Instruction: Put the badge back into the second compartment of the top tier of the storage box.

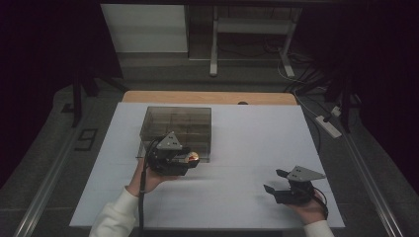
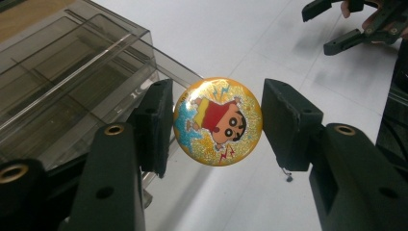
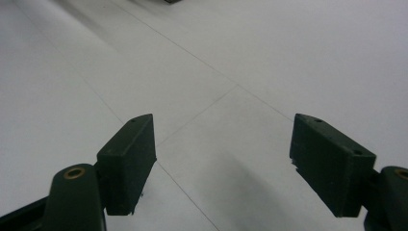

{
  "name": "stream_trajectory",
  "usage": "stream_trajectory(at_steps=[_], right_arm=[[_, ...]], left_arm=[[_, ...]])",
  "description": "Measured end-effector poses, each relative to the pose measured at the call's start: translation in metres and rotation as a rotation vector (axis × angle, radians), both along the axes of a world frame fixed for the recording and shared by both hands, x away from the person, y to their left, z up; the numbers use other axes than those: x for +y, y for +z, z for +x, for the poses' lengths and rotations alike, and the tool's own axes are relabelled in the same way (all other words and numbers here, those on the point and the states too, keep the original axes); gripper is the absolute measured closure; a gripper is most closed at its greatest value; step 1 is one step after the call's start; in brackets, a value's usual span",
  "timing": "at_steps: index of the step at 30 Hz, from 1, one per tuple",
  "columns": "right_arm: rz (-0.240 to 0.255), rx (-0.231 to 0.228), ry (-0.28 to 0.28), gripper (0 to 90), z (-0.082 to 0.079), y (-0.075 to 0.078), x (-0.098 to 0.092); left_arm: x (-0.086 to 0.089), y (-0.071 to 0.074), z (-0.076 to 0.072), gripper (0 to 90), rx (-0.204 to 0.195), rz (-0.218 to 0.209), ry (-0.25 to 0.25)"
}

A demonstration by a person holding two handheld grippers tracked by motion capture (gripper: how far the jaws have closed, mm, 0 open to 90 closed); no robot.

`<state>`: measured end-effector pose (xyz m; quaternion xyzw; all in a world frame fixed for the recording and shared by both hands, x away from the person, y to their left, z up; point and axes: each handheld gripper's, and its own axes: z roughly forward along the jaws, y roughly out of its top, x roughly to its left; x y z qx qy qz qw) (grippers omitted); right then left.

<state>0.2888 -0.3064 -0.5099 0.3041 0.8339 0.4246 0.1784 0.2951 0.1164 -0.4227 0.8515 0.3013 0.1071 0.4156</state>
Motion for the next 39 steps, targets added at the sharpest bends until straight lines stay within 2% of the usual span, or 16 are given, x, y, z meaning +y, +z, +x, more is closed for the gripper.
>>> stream_trajectory(at_steps=[20, 39], right_arm=[[-0.002, 0.0, 0.002, 23.7, 0.0, 0.0, 0.0], [-0.003, -0.001, 0.0, 23.7, 0.0, -0.001, 0.0]], left_arm=[[0.02, 0.003, 0.004, 47.0, -0.026, -0.006, 0.081], [0.041, 0.002, 0.01, 47.0, -0.033, -0.016, 0.165]])
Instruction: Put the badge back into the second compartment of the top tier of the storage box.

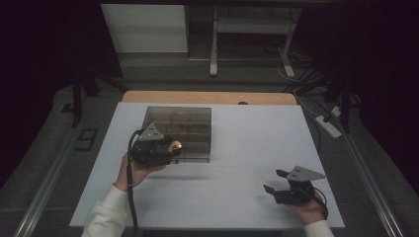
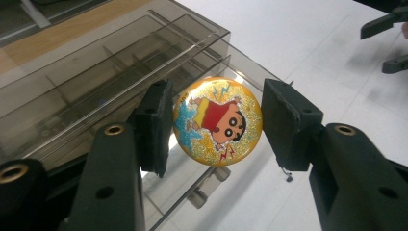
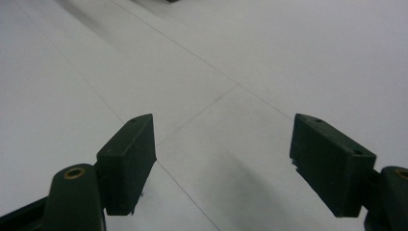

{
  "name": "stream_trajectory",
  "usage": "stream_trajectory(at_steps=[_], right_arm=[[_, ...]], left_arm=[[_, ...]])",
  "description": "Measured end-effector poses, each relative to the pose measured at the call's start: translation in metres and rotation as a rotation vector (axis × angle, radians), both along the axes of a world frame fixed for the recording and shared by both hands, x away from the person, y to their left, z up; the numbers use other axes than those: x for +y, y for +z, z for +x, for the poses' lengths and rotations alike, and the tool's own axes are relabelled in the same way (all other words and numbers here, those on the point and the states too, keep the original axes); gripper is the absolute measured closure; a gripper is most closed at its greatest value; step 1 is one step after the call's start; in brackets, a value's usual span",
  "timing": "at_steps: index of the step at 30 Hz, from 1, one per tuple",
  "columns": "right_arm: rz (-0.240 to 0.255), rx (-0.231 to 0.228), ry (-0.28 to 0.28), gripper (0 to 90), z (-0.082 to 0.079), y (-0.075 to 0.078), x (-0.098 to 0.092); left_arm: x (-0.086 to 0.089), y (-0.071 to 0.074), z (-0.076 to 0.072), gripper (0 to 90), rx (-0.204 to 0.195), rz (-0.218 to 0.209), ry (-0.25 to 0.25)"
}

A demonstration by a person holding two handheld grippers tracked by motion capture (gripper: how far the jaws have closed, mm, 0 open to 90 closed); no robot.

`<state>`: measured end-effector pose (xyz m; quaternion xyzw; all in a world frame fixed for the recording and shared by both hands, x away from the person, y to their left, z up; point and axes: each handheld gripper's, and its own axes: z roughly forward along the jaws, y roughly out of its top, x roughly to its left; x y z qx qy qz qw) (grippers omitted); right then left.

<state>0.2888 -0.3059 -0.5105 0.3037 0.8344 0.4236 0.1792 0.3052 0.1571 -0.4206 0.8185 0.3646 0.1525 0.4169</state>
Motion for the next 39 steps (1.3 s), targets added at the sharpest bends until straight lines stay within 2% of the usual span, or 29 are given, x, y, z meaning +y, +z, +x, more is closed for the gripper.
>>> stream_trajectory(at_steps=[13, 29, 33, 39], right_arm=[[-0.002, 0.003, 0.0, 23.7, 0.0, 0.0, 0.0], [-0.008, 0.008, 0.004, 23.6, 0.001, -0.002, 0.001], [-0.006, 0.008, 0.009, 23.5, 0.001, -0.002, 0.002], [-0.008, 0.009, 0.007, 23.5, 0.001, -0.002, 0.001]], left_arm=[[0.007, -0.011, 0.009, 47.0, 0.016, 0.007, 0.055], [0.003, -0.023, 0.022, 46.9, 0.037, 0.018, 0.081], [0.001, -0.028, 0.026, 46.9, 0.052, 0.027, 0.081], [-0.001, -0.03, 0.027, 46.9, 0.054, 0.033, 0.08]])
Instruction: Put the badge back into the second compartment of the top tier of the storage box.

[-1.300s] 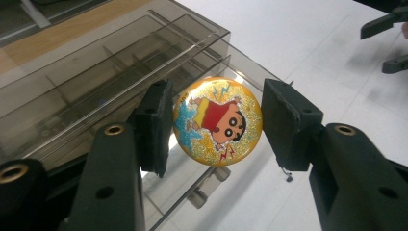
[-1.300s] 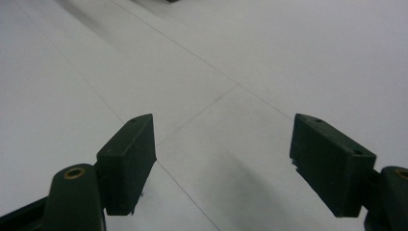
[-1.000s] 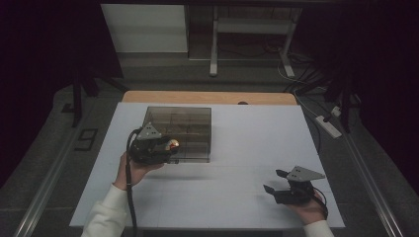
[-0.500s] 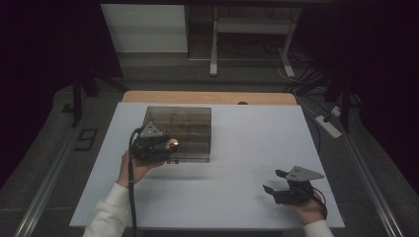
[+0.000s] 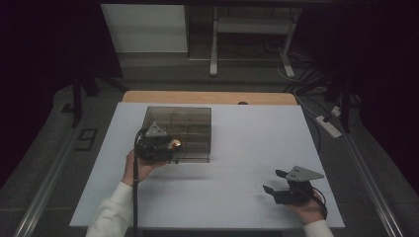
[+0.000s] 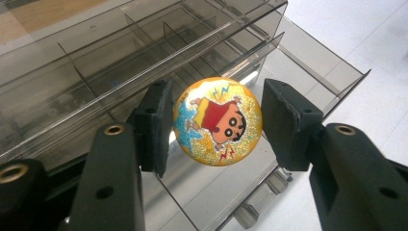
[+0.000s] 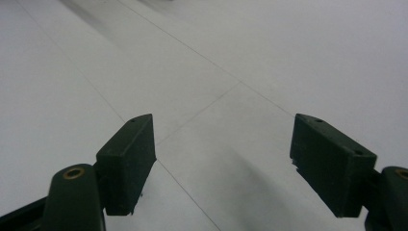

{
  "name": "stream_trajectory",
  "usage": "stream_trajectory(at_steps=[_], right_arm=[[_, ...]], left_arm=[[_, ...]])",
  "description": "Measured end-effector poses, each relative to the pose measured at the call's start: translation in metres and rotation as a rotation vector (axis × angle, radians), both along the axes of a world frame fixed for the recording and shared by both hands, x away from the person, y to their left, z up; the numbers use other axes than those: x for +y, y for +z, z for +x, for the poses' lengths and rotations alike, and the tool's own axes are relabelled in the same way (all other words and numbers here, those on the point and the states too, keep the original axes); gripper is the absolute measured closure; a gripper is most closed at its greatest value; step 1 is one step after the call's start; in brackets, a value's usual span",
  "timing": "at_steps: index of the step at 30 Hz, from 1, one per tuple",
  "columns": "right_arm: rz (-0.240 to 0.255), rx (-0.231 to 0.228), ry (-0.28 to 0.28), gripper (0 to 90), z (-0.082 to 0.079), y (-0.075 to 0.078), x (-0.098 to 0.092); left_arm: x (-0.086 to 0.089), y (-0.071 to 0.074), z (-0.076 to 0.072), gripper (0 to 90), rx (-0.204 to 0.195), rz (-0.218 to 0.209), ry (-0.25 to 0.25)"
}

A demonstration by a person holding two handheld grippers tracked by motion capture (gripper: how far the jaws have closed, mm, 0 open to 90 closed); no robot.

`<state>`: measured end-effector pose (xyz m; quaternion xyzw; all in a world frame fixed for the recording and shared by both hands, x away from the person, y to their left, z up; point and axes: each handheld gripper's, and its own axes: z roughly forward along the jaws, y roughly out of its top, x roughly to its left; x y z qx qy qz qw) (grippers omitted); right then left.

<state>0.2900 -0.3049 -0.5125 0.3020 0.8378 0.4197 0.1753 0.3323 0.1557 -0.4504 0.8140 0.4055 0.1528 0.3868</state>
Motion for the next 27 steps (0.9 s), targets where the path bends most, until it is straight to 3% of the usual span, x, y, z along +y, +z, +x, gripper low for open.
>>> stream_trajectory(at_steps=[9, 15, 27], right_arm=[[0.0, 0.0, 0.001, 23.5, -0.0001, 0.0002, -0.0001], [-0.001, 0.0, 0.001, 23.5, -0.0002, 0.0004, -0.0001], [0.001, 0.0, 0.0, 23.5, -0.0003, 0.0007, -0.0006]], left_arm=[[-0.0003, -0.0013, 0.0003, 46.1, 0.005, -0.002, 0.008], [-0.0006, -0.0011, 0.0001, 33.6, 0.004, -0.015, 0.004], [0.0006, 0.0022, -0.0034, 29.9, -0.012, -0.037, 0.0]])
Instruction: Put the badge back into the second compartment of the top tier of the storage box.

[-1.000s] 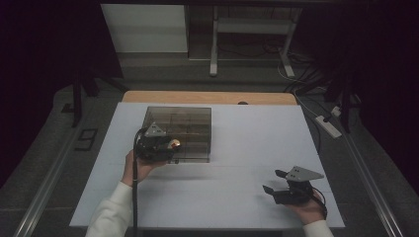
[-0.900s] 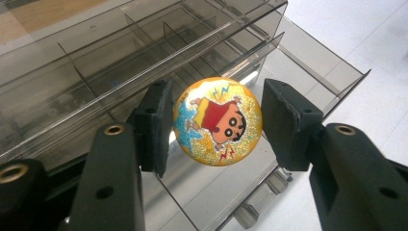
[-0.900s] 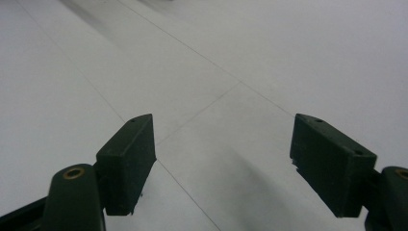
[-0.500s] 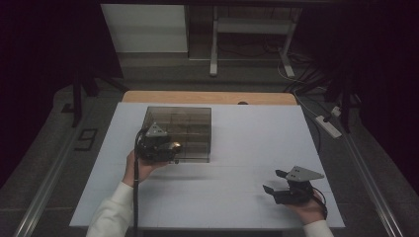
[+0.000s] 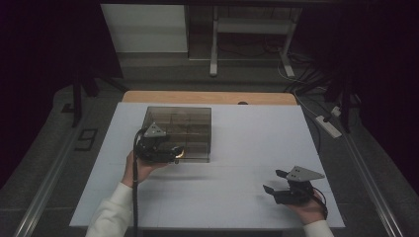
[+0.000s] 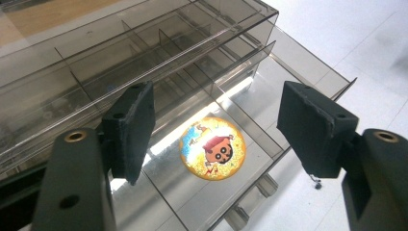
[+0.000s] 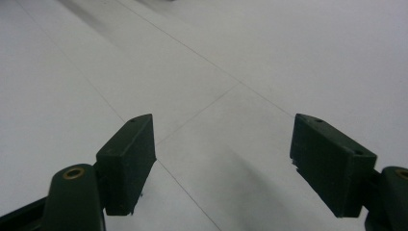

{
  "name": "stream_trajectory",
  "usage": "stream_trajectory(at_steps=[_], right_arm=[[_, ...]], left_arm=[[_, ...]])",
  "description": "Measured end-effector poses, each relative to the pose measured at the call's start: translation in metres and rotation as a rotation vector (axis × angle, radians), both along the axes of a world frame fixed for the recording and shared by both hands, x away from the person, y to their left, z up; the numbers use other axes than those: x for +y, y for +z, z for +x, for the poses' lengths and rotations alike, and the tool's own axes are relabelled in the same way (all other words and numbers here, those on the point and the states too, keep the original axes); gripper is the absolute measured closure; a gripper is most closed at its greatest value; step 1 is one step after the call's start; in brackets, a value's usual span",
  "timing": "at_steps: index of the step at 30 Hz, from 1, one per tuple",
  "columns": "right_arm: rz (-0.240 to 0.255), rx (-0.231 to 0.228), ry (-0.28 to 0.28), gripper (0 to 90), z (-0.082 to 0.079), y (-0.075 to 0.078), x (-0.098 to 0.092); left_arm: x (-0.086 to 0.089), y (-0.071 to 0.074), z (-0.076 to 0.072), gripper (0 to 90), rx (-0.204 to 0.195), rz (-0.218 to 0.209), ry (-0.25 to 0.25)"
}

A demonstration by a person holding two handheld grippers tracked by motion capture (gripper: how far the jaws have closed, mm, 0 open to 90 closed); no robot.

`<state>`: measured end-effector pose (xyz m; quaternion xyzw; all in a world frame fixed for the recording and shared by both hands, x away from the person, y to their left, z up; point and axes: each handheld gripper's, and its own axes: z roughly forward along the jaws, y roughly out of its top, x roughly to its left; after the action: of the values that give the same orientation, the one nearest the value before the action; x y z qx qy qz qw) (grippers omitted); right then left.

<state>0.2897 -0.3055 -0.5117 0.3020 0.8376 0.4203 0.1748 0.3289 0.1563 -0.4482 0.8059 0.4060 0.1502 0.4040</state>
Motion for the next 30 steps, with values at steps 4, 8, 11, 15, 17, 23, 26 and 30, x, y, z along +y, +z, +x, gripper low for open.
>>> stream_trajectory(at_steps=[4, 8, 11, 15, 17, 23, 26, 30], right_arm=[[-0.001, 0.0, 0.001, 23.4, 0.0, 0.0, 0.0], [0.001, -0.001, 0.001, 23.4, 0.0, 0.0, 0.0], [0.002, -0.002, 0.001, 23.4, 0.0, 0.0, 0.0], [0.003, -0.005, 0.0, 23.4, -0.001, 0.001, 0.0], [0.005, -0.006, 0.001, 23.4, -0.001, 0.001, -0.001], [0.007, -0.007, 0.003, 23.4, -0.001, 0.001, 0.0], [0.007, -0.009, 0.006, 23.4, -0.001, 0.002, 0.0], [0.007, -0.01, 0.002, 23.0, -0.001, 0.002, -0.001]], left_arm=[[0.001, 0.002, -0.005, 30.0, -0.008, -0.024, 0.001], [0.003, 0.005, -0.01, 30.6, -0.023, -0.033, 0.01], [0.002, 0.006, -0.015, 31.0, -0.031, -0.031, 0.006], [-0.002, 0.007, -0.02, 31.1, -0.04, -0.023, -0.009], [-0.002, 0.007, -0.023, 31.1, -0.045, -0.023, -0.008], [-0.002, 0.006, -0.037, 31.7, -0.052, -0.033, -0.007], [-0.003, 0.004, -0.042, 31.6, -0.049, -0.021, -0.012], [-0.002, 0.002, -0.049, 31.4, -0.05, -0.016, -0.014]])
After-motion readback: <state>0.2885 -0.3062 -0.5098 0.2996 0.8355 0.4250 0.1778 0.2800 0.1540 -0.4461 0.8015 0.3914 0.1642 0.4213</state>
